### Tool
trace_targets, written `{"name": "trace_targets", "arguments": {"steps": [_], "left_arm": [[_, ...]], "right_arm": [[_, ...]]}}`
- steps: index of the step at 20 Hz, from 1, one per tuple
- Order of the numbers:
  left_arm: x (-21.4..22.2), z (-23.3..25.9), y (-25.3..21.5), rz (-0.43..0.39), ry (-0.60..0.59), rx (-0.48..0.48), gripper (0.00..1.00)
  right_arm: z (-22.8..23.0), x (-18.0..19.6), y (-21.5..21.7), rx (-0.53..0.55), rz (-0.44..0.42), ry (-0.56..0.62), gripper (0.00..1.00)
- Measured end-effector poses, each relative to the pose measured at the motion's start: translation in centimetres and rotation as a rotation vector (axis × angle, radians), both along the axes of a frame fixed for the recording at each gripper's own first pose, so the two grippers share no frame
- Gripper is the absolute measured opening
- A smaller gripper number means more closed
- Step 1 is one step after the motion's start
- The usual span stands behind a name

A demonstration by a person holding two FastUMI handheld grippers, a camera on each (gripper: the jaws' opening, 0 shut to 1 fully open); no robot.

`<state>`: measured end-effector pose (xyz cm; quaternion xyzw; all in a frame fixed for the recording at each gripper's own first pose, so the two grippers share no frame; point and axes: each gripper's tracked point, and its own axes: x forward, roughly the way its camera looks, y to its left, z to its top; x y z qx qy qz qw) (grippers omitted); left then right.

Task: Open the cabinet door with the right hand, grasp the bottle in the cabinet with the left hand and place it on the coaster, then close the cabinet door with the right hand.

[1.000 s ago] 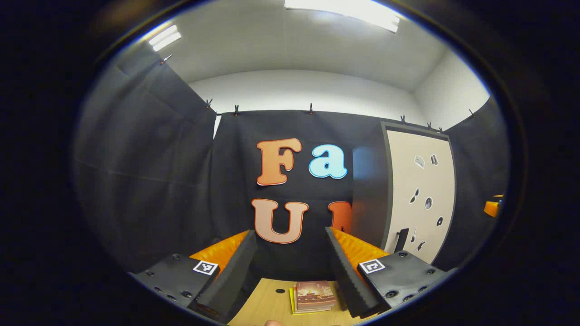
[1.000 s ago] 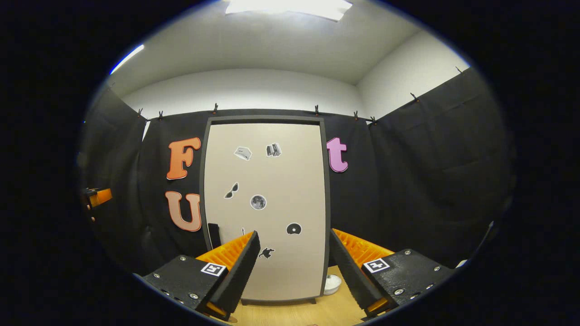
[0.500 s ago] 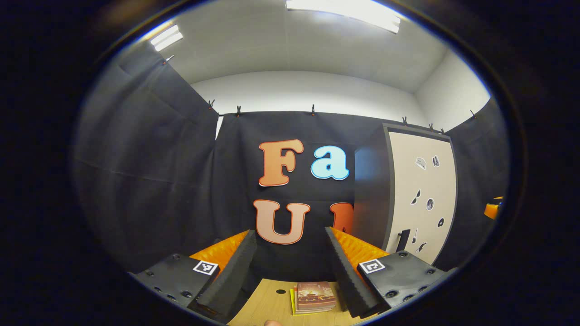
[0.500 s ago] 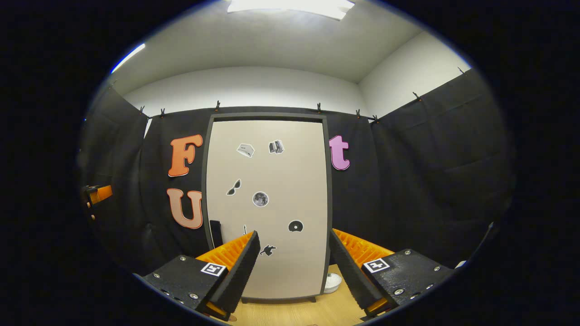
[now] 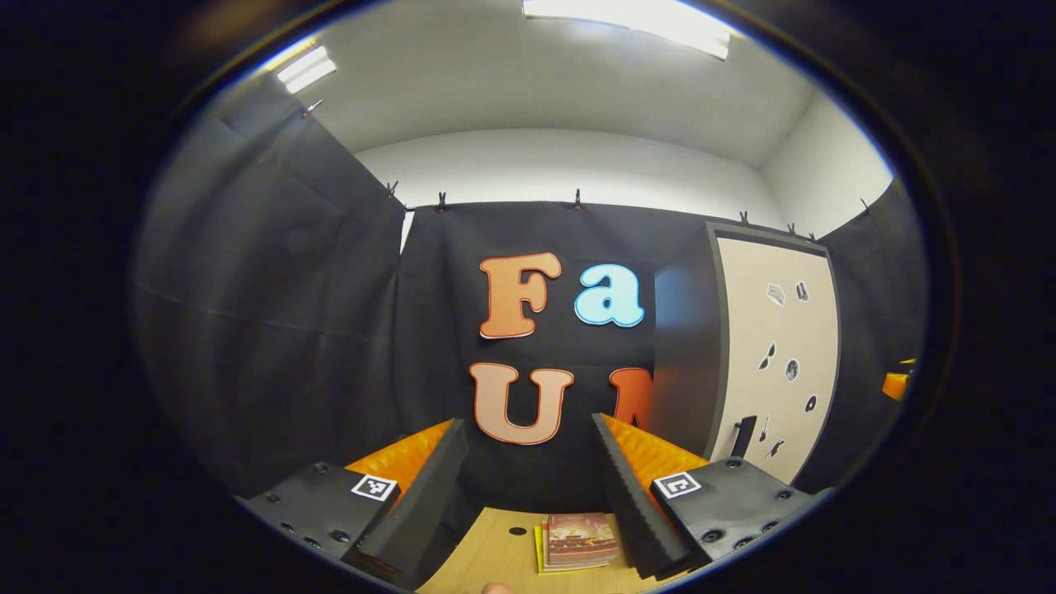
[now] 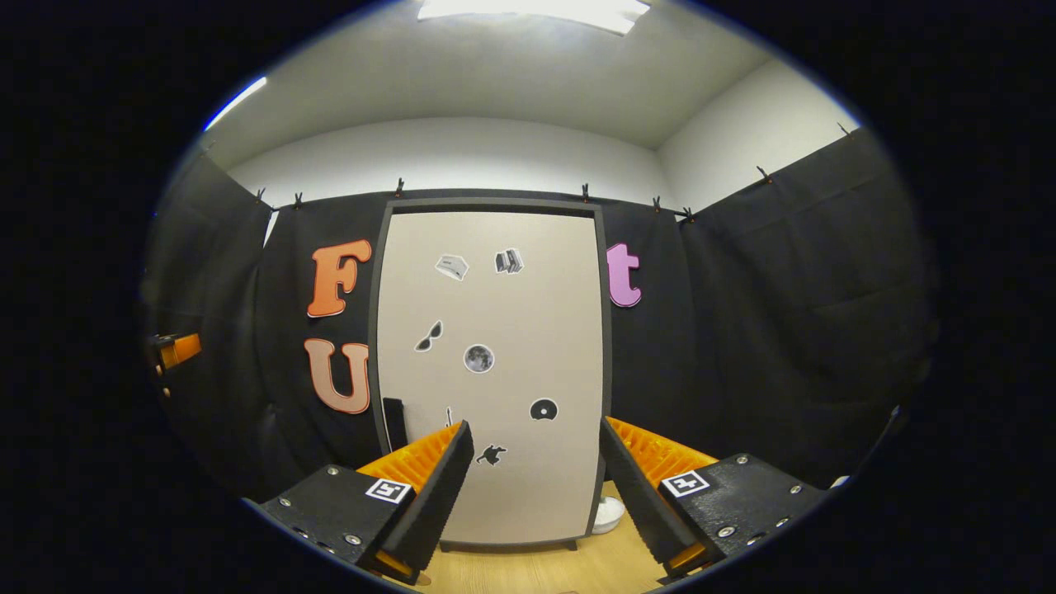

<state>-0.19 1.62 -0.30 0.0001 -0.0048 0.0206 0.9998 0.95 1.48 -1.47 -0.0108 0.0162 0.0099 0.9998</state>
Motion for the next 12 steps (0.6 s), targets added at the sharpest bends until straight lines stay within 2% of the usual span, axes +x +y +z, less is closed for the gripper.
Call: {"name": "trace_targets", "arguments": {"steps": [1, 2, 9, 12], "left_arm": [[0.0, 0.0, 0.0, 0.002, -0.001, 0.001, 0.97], [0.0, 0.0, 0.0, 0.003, -0.001, 0.003, 0.97], [0.0, -0.6, 1.9, 0.044, 0.011, 0.012, 0.98], [-0.2, -0.8, 2.8, 0.066, 0.016, 0.014, 0.94]], "right_arm": [[-0.2, 0.2, 0.3, -0.002, 0.004, 0.004, 1.0], [-0.4, 0.4, 0.5, -0.003, 0.008, 0.008, 0.95], [-3.0, 3.1, 2.8, -0.012, 0.039, 0.044, 0.95], [-4.9, 4.8, 4.5, -0.005, 0.064, 0.067, 0.95]]}}
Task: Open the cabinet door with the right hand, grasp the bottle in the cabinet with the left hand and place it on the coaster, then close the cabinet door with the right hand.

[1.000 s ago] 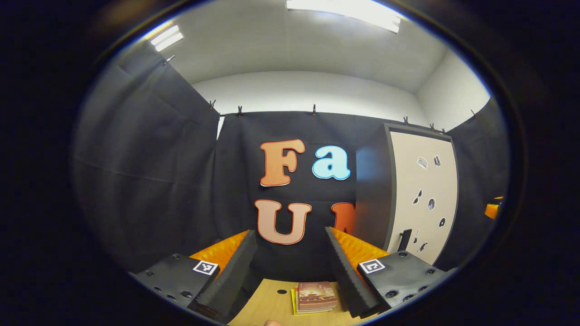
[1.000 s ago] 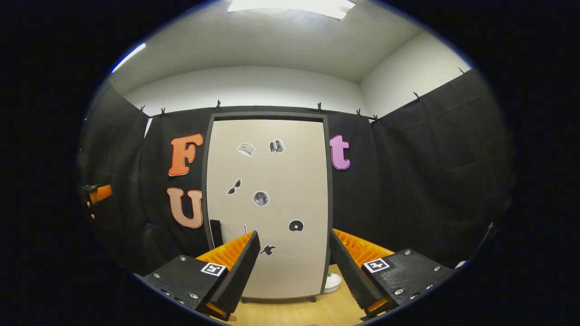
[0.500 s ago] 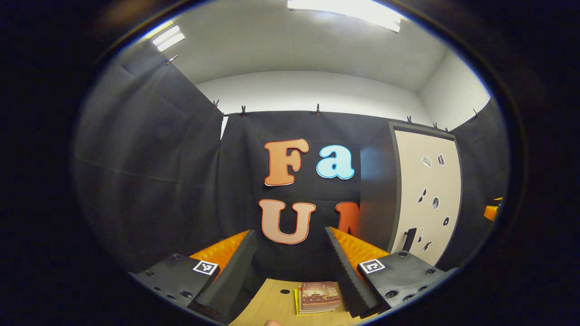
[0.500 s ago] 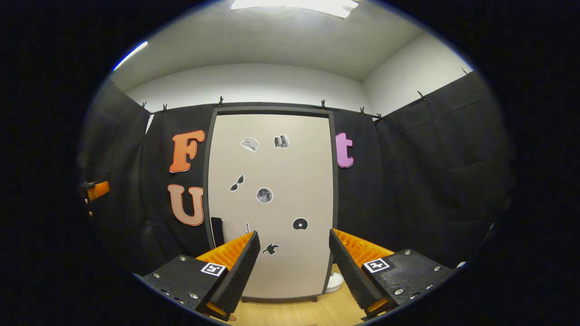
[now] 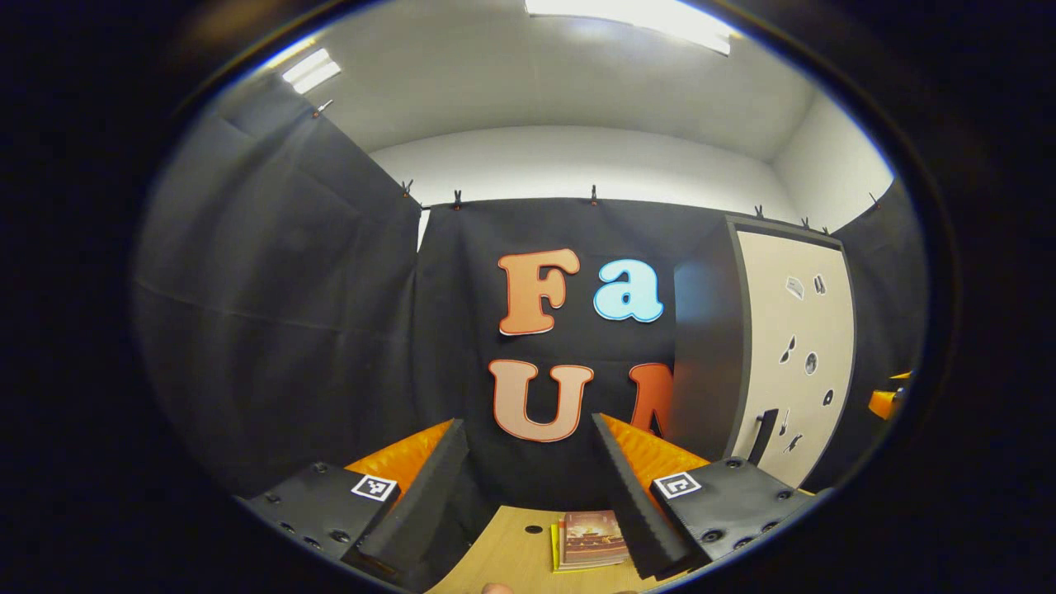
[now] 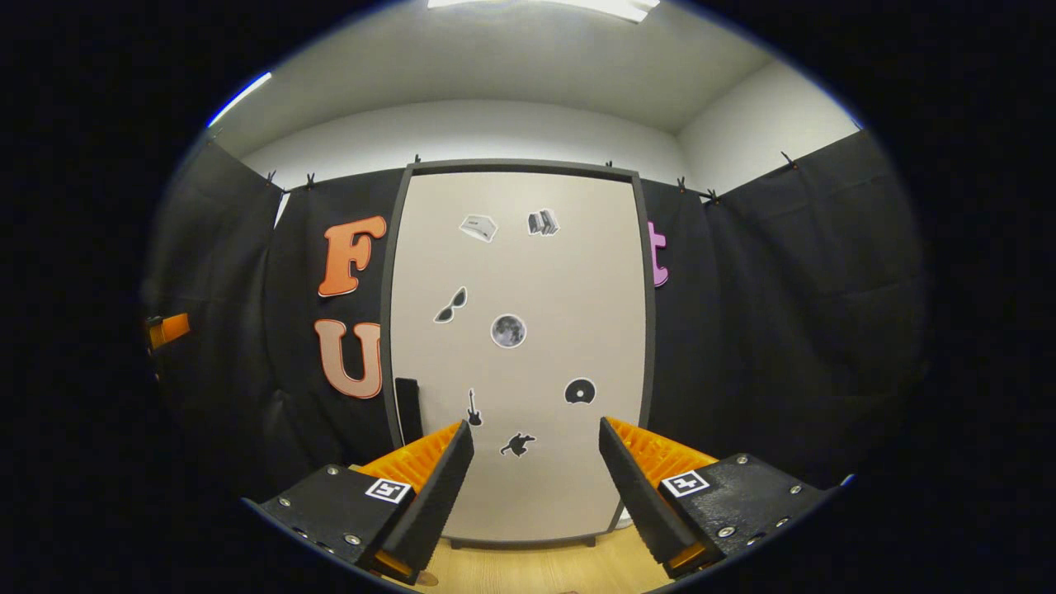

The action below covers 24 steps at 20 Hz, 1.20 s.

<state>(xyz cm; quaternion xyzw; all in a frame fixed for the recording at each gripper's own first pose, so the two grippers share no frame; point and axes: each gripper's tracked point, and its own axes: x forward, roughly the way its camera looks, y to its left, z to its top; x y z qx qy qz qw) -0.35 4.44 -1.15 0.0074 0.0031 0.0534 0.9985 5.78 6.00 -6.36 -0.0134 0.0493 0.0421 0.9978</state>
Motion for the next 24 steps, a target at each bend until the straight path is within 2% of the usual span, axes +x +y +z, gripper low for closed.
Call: {"name": "trace_targets", "arguments": {"steps": [2, 3, 4, 13, 16, 17, 18, 19, 21, 24], "left_arm": [[-0.1, -0.3, 0.8, 0.021, 0.006, 0.008, 0.97], [-0.2, -0.4, 1.3, 0.034, 0.01, 0.014, 0.94], [-0.4, -0.5, 1.7, 0.045, 0.013, 0.021, 0.97], [-1.6, -1.0, 5.4, 0.132, 0.026, 0.061, 0.97], [-2.1, -1.2, 6.8, 0.162, 0.032, 0.071, 0.97], [-2.2, -1.3, 7.1, 0.171, 0.035, 0.074, 0.94], [-2.4, -1.5, 7.6, 0.18, 0.039, 0.076, 0.97], [-2.4, -1.7, 8.1, 0.188, 0.043, 0.079, 0.94], [-2.8, -1.7, 8.9, 0.21, 0.045, 0.089, 0.97], [-3.4, -1.4, 10.1, 0.24, 0.035, 0.106, 0.97]], "right_arm": [[-1.4, 1.0, 1.3, -0.006, 0.016, 0.015, 0.95], [-2.3, 1.5, 2.2, -0.006, 0.032, 0.03, 0.95], [-3.0, 1.9, 3.1, -0.002, 0.051, 0.045, 0.94], [-8.3, 7.1, 11.9, 0.013, 0.166, 0.127, 0.95], [-9.5, 8.8, 13.8, 0.02, 0.172, 0.142, 0.95], [-9.8, 9.4, 14.3, 0.023, 0.171, 0.146, 0.95], [-10.1, 10.0, 14.7, 0.029, 0.171, 0.147, 0.95], [-10.3, 10.5, 15.0, 0.035, 0.169, 0.151, 0.95], [-10.6, 11.8, 15.5, 0.04, 0.159, 0.151, 0.94], [-10.8, 13.0, 16.0, 0.044, 0.151, 0.143, 0.86]]}}
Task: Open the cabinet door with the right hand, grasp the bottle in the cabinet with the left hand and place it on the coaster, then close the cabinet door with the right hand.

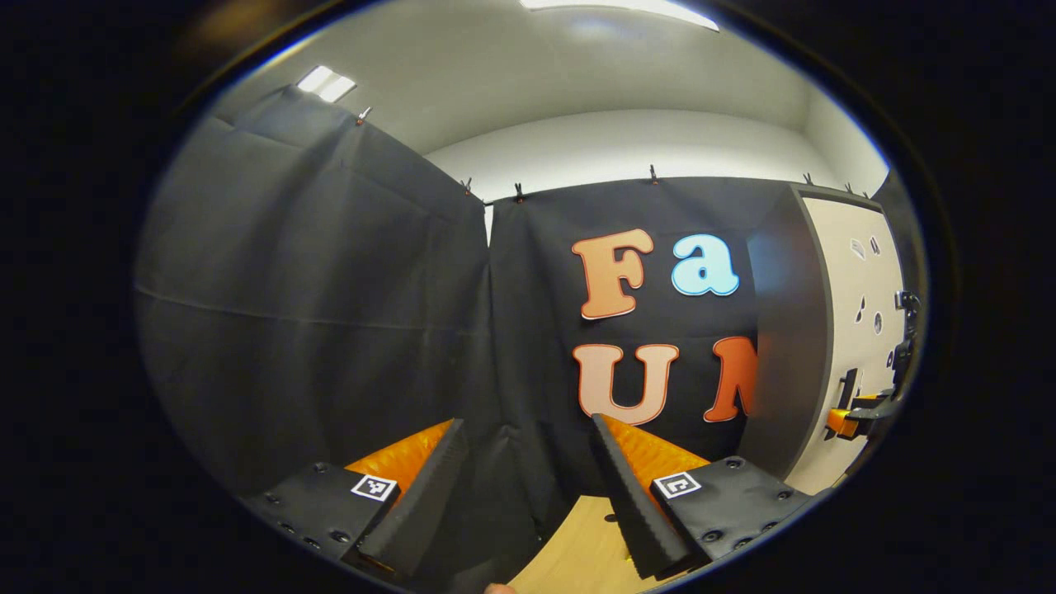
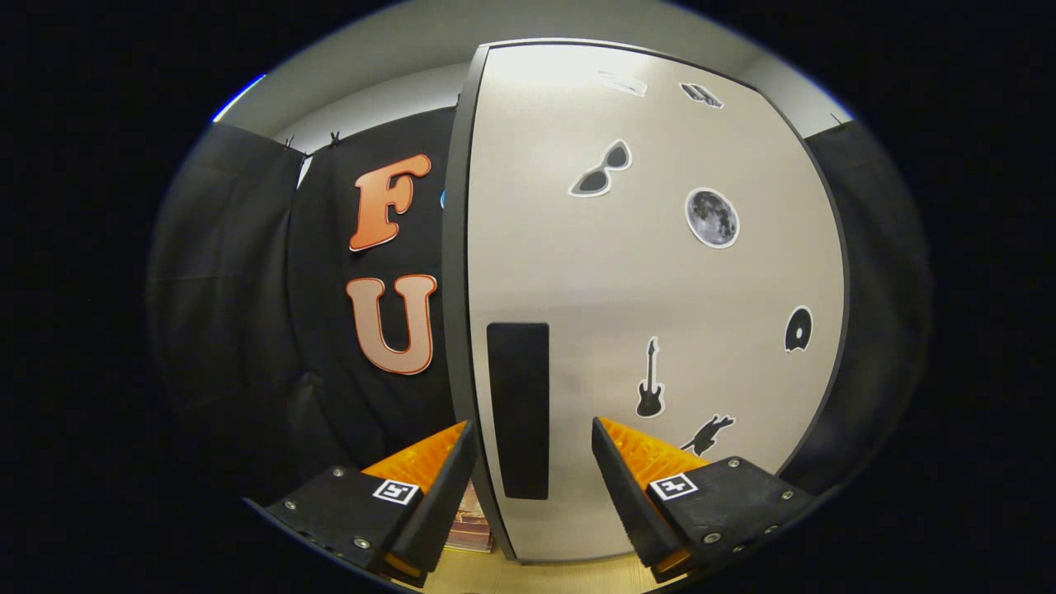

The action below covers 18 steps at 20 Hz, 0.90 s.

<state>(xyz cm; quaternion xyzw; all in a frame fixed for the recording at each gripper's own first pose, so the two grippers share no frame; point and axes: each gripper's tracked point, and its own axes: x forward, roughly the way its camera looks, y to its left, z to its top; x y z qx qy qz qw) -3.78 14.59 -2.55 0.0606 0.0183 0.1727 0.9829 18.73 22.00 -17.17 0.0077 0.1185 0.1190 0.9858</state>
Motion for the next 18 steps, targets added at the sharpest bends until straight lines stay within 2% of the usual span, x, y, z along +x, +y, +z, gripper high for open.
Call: {"name": "trace_targets", "arguments": {"steps": [3, 4, 7, 10, 18], "left_arm": [[-0.5, 0.2, 1.1, 0.028, -0.008, 0.015, 0.97], [-0.4, 0.2, 1.3, 0.032, -0.007, 0.011, 0.94], [-0.2, -0.6, 1.3, 0.026, 0.001, -0.005, 0.95], [-0.4, -0.9, 1.2, 0.024, 0.009, -0.022, 0.97], [-0.3, -0.9, 0.2, 0.003, 0.001, -0.039, 0.97]], "right_arm": [[-0.4, 0.9, 0.2, 0.007, -0.012, 0.004, 0.78], [-0.6, 1.1, 0.2, 0.008, -0.016, 0.009, 0.72], [-0.1, 1.1, 0.1, 0.01, -0.018, -0.005, 0.6], [-0.2, 0.7, 0.4, 0.011, -0.002, 0.0, 0.36], [0.0, -0.2, 0.1, 0.016, 0.035, 0.001, 0.3]]}}
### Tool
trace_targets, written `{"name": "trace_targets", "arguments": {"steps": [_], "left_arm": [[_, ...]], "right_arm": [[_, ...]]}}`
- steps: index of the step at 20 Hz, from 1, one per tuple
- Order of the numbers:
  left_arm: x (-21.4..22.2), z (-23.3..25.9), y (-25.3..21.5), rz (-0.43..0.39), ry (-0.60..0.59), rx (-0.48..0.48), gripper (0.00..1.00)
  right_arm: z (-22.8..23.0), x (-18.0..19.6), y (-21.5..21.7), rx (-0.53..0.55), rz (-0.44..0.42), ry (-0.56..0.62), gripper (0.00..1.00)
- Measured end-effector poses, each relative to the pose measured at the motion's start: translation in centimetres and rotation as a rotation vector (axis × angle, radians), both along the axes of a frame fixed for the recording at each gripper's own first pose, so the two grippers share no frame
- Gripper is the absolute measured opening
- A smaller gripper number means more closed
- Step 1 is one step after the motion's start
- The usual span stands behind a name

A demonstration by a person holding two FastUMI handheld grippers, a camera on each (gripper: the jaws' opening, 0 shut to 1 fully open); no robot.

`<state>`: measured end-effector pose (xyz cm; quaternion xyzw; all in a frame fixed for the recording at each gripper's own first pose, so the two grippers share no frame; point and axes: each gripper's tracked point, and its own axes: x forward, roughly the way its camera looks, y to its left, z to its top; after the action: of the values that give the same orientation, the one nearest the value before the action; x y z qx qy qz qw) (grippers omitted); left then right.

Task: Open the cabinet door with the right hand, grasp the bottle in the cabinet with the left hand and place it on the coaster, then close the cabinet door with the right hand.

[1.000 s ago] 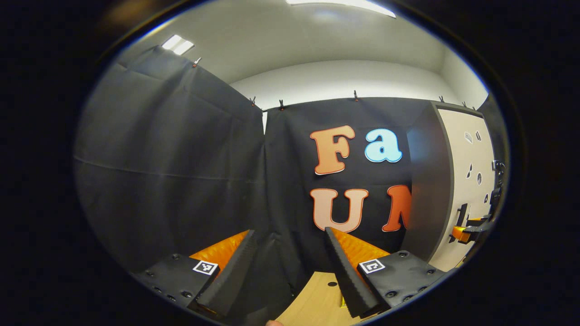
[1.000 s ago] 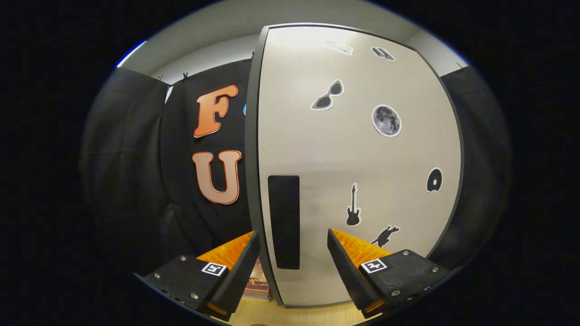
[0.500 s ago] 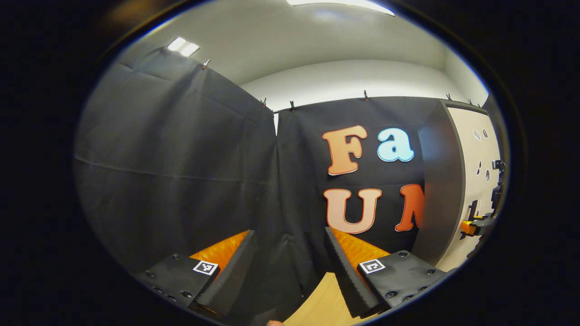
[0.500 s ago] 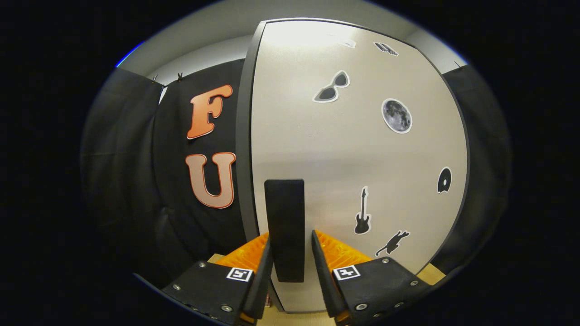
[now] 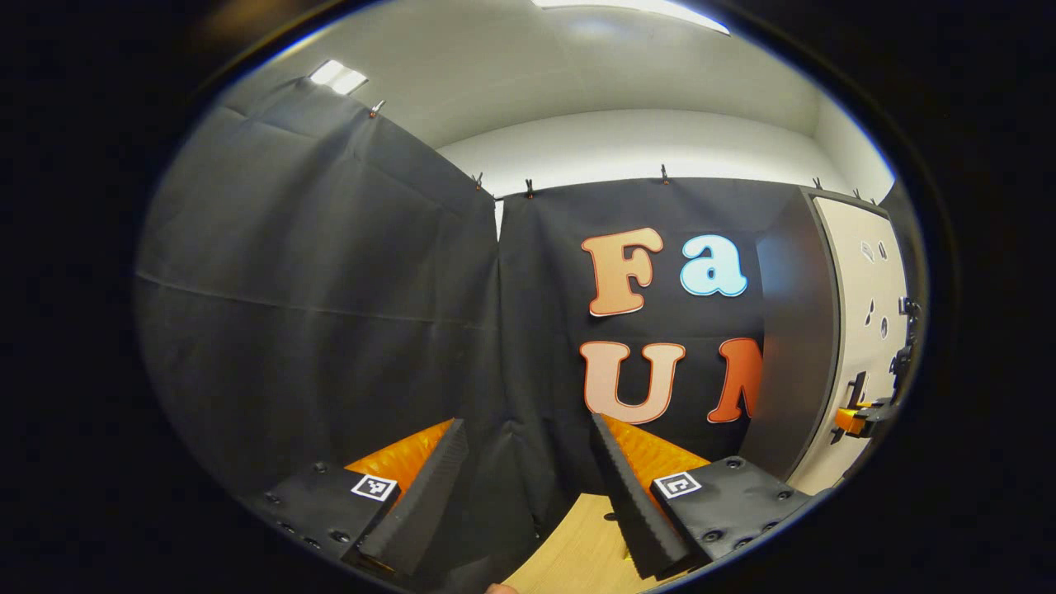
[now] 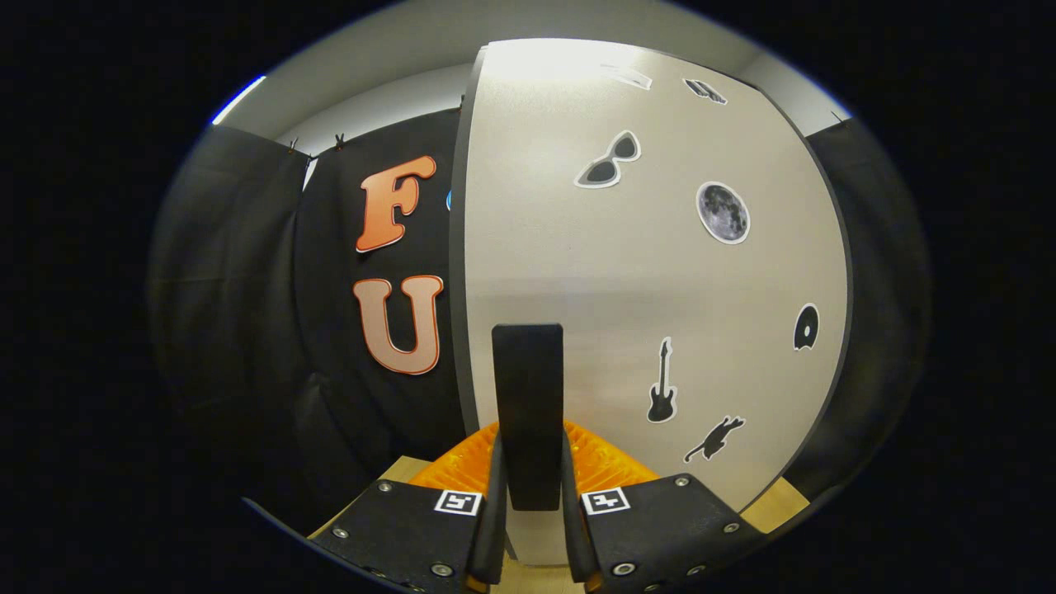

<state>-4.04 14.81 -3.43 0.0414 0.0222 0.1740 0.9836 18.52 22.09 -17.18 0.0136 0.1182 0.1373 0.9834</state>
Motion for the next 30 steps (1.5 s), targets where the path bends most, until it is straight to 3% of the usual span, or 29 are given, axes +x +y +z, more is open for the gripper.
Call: {"name": "trace_targets", "arguments": {"steps": [18, 27, 28, 30], "left_arm": [[-2.6, 1.2, -4.9, -0.093, -0.007, -0.022, 0.99], [-1.6, 0.8, -10.5, -0.202, 0.001, -0.032, 0.94], [-1.3, 0.7, -11.4, -0.218, 0.002, -0.034, 0.99], [-0.5, 0.6, -13.5, -0.253, 0.006, -0.042, 0.99]], "right_arm": [[0.8, -3.4, -3.0, 0.037, 0.044, -0.033, 0.3], [1.1, -5.0, -5.9, 0.041, -0.013, -0.049, 0.26], [1.2, -5.1, -6.3, 0.039, -0.024, -0.052, 0.26], [1.4, -5.1, -7.1, 0.029, -0.048, -0.063, 0.26]]}}
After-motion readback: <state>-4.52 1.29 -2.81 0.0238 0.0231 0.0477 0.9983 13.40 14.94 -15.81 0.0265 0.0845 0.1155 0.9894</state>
